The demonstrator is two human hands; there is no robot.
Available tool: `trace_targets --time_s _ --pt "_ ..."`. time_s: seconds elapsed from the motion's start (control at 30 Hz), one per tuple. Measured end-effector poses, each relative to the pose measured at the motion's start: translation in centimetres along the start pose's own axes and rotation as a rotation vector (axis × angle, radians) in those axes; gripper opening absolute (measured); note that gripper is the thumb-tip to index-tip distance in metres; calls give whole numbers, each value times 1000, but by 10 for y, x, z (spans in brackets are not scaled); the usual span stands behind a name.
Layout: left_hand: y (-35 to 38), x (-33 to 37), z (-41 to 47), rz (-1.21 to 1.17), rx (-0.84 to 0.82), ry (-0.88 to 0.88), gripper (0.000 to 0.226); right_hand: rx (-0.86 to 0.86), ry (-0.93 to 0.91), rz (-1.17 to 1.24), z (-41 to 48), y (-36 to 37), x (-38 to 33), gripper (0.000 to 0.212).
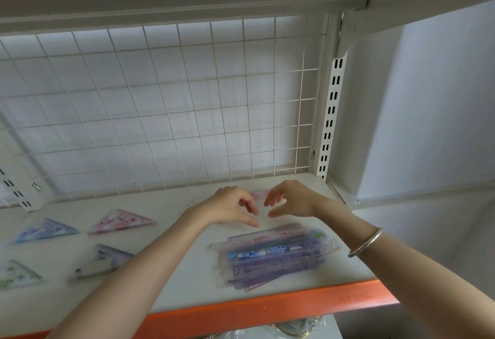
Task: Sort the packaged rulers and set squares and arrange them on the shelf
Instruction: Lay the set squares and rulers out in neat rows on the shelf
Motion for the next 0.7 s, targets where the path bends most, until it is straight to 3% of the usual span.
trace_targets --time_s 0.17,0.5,0.7 --pt "8 1 -14 93 -115 -21 32 -30 -7 -25 -18 7 -8 24" --pt "17 4 -17 22 -203 -80 14 -66 -3 -3 -43 13 -11 17" --pt "17 7 -19 -43 -227 -130 28 -144 50 11 -41 15 -13 18"
Point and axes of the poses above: each hand's wrist, its own z-axis towards the middle knuckle, its own y-axis out of the palm, x = y × z, the point moved 2 cm from there along z, towards the middle knuckle, and after that the axes turned 10 degrees about x, right-handed, at the moved point
